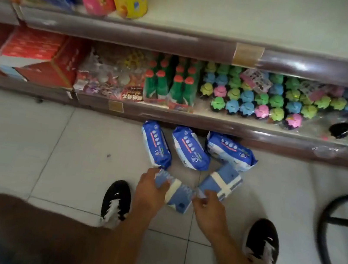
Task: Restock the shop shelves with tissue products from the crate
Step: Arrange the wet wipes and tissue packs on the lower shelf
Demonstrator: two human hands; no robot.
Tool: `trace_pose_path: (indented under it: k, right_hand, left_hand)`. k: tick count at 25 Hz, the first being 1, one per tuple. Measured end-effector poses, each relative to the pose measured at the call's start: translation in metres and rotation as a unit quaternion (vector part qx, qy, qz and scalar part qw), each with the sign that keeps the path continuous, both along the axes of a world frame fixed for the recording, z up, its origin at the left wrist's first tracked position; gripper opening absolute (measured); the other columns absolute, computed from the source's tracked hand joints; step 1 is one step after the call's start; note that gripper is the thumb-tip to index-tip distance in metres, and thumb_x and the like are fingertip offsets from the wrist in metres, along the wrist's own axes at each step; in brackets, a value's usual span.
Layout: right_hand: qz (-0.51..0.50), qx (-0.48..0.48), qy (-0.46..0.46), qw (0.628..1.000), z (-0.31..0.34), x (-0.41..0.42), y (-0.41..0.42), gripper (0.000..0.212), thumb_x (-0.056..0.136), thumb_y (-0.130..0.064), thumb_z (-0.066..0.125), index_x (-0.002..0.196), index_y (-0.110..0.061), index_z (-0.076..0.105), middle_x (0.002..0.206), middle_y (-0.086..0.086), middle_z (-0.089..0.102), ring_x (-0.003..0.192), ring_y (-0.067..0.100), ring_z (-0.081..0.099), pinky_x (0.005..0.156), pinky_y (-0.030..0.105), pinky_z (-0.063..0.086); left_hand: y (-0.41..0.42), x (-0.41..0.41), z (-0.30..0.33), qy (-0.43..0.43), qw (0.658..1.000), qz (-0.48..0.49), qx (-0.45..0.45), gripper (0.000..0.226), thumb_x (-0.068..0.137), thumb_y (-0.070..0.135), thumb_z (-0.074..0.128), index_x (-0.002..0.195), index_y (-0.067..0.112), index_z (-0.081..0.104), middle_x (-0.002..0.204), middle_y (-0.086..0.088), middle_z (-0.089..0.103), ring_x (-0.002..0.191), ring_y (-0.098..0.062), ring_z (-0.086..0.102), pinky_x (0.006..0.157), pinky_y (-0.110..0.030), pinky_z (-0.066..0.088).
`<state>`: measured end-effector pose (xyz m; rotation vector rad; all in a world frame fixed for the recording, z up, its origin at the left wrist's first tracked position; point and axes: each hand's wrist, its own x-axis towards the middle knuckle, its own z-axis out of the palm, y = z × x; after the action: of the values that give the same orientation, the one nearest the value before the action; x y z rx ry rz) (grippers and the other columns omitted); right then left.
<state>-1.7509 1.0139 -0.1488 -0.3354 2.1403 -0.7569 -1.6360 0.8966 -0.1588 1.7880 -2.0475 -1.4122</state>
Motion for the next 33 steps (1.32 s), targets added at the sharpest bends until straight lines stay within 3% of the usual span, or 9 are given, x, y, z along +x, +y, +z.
trace_pose_path:
  k: [4,8,12,15,19,23,28,30,33]
  right_hand:
    - [-0.038,0.07,-0.068,0.994,-0.057,0.011,-0.002,0.039,0.096,-0.03,0.055,0.124,-0.003,0.053,0.11,0.014,0.064,0.107,0.031,0.059,0.081,0.025,0.04]
    - [-0.049,0.056,-0.077,0.994,-0.083,0.011,-0.024,0.023,0.096,-0.025,0.051,0.109,-0.007,0.058,0.094,0.011,0.063,0.077,0.02,0.056,0.066,0.027,0.04]
    - [-0.078,0.045,-0.078,0.993,-0.088,0.017,-0.026,0.011,0.092,-0.019,0.054,0.102,-0.018,0.051,0.085,-0.004,0.055,0.077,0.016,0.053,0.071,0.027,0.041]
    - [-0.094,-0.006,-0.099,0.991,-0.078,0.02,-0.017,0.013,0.086,-0.016,0.058,0.099,-0.015,0.057,0.079,-0.005,0.057,0.077,0.017,0.057,0.06,0.023,0.039]
    - [-0.081,-0.112,-0.169,0.976,-0.048,0.001,-0.013,0.026,0.083,-0.025,0.074,0.108,-0.02,0.066,0.095,-0.008,0.071,0.09,0.008,0.068,0.066,0.014,0.05]
    - [-0.016,-0.132,-0.154,0.979,-0.011,-0.016,-0.009,0.089,0.053,-0.06,0.086,0.125,-0.024,0.049,0.12,-0.007,0.061,0.109,0.012,0.061,0.093,0.035,0.052]
    - [-0.053,-0.216,-0.065,0.973,0.051,-0.026,-0.005,0.051,0.069,-0.031,0.086,0.106,-0.024,0.052,0.104,-0.008,0.067,0.093,0.007,0.066,0.08,0.024,0.053]
    - [-0.076,-0.261,-0.057,0.961,0.078,-0.027,-0.002,0.044,0.072,-0.03,0.083,0.106,-0.023,0.056,0.105,-0.004,0.07,0.092,0.008,0.068,0.081,0.028,0.055]
    - [-0.088,-0.301,-0.038,0.949,0.125,-0.038,0.001,0.045,0.076,-0.035,0.079,0.112,-0.019,0.057,0.106,-0.003,0.071,0.093,0.01,0.069,0.084,0.033,0.056]
  left_hand:
    - [-0.005,0.004,-0.048,-0.04,0.995,0.038,0.078,0.069,0.086,0.045,0.063,0.14,0.008,0.041,0.136,-0.016,0.05,0.122,-0.033,0.052,0.1,-0.045,0.045]
    - [-0.003,-0.008,-0.068,-0.035,0.991,0.061,0.117,0.07,0.09,0.039,0.063,0.147,0.012,0.032,0.146,-0.01,0.044,0.13,-0.029,0.046,0.106,-0.036,0.039]
    - [-0.001,-0.01,-0.071,-0.064,0.994,0.06,0.069,0.055,0.091,0.029,0.06,0.141,0.014,0.043,0.134,-0.011,0.055,0.119,-0.031,0.055,0.099,-0.038,0.046]
    - [0.0,-0.003,-0.064,-0.053,0.994,0.075,0.063,0.056,0.082,0.045,0.054,0.131,0.019,0.054,0.12,-0.015,0.062,0.105,-0.031,0.06,0.091,-0.043,0.051]
    - [-0.011,0.005,-0.036,0.011,0.991,0.106,0.077,0.038,0.097,0.041,0.05,0.115,0.012,0.065,0.104,-0.007,0.066,0.096,-0.021,0.06,0.083,-0.028,0.044]
    - [-0.006,0.005,0.005,0.09,0.986,0.11,0.088,0.046,0.087,0.058,0.055,0.093,0.014,0.067,0.093,-0.001,0.07,0.092,-0.018,0.064,0.079,-0.031,0.051]
    - [-0.005,-0.007,0.068,0.158,0.986,0.014,0.056,0.069,0.064,0.071,0.07,0.114,0.024,0.065,0.107,0.003,0.071,0.1,-0.015,0.067,0.09,-0.035,0.054]
    - [-0.008,-0.009,0.104,0.192,0.98,-0.035,0.027,0.061,0.067,0.058,0.078,0.115,0.023,0.064,0.106,0.005,0.073,0.098,-0.011,0.068,0.085,-0.027,0.055]
    - [-0.015,-0.019,0.147,0.201,0.974,-0.094,-0.038,0.094,0.058,0.072,0.077,0.134,0.023,0.051,0.123,0.003,0.066,0.113,-0.015,0.063,0.094,-0.039,0.053]
